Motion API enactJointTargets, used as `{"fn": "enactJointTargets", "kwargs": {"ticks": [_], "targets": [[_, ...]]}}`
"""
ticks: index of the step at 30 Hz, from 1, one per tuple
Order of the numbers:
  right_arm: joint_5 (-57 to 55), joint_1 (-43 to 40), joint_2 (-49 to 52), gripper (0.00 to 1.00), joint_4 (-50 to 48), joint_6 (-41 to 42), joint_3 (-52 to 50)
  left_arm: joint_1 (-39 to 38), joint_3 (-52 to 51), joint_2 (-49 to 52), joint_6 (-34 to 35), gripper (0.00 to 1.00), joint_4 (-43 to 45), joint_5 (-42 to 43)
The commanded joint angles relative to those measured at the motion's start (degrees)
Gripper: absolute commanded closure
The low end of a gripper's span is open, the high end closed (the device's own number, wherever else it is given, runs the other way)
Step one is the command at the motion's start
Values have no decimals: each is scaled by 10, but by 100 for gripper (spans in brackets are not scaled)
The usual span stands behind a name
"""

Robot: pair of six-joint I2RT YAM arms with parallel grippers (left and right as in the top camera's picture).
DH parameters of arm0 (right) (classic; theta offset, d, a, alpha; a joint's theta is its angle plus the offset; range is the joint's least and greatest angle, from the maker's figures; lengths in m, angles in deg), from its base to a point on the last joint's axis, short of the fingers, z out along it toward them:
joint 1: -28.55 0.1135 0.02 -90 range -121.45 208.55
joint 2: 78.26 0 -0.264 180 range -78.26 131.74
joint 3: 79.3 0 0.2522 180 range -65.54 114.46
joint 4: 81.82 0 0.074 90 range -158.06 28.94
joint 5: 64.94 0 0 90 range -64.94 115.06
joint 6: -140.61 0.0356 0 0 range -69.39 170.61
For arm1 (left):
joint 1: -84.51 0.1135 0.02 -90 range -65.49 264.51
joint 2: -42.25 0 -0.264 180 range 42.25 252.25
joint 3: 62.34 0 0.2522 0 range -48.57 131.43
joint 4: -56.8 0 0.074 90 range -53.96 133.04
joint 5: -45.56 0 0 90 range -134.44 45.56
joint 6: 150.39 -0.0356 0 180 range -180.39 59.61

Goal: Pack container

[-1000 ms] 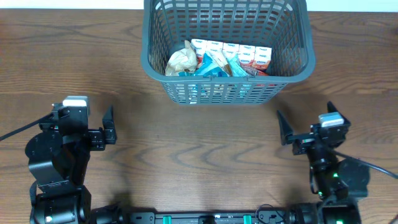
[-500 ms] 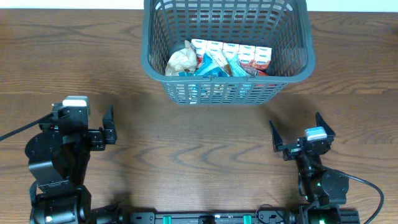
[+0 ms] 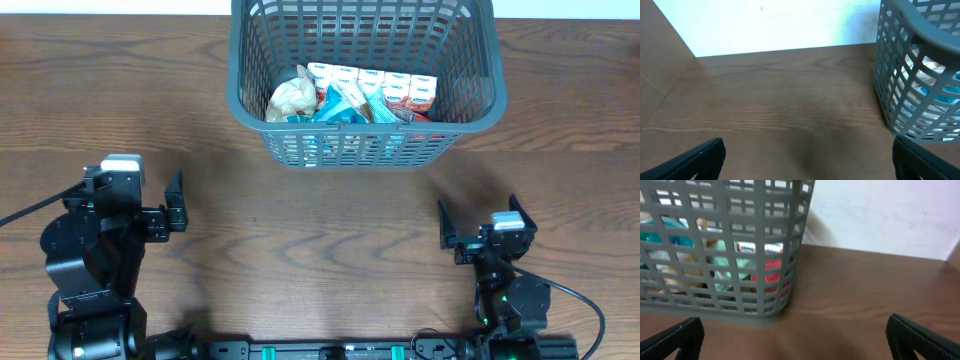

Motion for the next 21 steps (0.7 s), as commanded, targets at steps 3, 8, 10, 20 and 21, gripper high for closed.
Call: {"fn": "enactJointTargets", "kwargs": {"ticks": [3,8,10,20,21], "targets": [[-17,5,-8,1,2,14,-7,2,0,-2,5,1,1,10],[-17,5,-8,1,3,14,-7,2,0,-2,5,1,1,10],[-12,5,-8,1,3,14,-7,2,0,-2,5,1,1,10],[-18,5,-8,1,2,14,-7,2,0,-2,5,1,1,10],[-19,5,-8,1,2,15,-7,2,0,-2,5,1,1,10]]}}
